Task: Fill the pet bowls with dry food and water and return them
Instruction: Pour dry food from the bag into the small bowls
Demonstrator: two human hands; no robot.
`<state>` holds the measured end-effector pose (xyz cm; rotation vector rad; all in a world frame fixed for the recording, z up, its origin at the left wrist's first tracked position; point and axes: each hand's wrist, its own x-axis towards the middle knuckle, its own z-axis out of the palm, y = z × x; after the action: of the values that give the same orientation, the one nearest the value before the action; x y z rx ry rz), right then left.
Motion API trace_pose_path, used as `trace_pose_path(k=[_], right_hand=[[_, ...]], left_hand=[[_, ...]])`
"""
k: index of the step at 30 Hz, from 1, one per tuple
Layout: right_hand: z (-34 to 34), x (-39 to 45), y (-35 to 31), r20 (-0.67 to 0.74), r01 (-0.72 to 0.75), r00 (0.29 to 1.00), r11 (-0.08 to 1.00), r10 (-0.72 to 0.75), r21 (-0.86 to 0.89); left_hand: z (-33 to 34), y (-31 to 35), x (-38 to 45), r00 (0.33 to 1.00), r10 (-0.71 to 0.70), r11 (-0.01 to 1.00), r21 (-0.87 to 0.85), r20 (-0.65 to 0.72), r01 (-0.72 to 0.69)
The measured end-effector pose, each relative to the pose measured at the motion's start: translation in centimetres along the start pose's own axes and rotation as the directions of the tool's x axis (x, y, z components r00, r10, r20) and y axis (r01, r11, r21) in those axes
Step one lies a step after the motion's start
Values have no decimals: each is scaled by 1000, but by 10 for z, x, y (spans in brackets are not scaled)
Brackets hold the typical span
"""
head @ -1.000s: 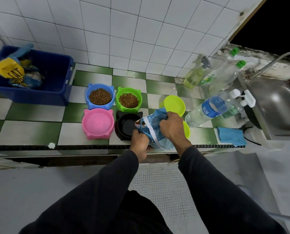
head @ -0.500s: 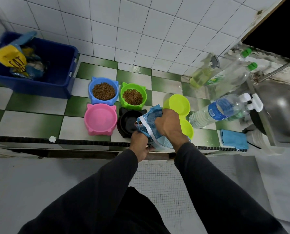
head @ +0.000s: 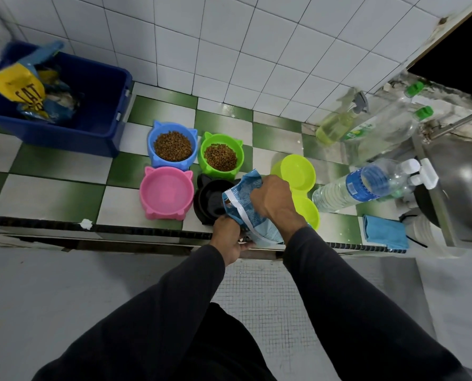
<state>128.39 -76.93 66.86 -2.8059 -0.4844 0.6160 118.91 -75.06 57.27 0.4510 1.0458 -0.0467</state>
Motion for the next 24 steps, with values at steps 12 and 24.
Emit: trace_pose_path(k=[12, 24], right_hand=[[-3, 3, -15, 68, 66, 996, 987, -57, -144], [-8, -2, -25, 102, 125, 989, 973, -107, -192]], left_hand=[[-1, 3, 1, 996, -58, 995, -73, 67, 63], [-5, 1, 3, 993, -73, 993, -81, 96, 81]])
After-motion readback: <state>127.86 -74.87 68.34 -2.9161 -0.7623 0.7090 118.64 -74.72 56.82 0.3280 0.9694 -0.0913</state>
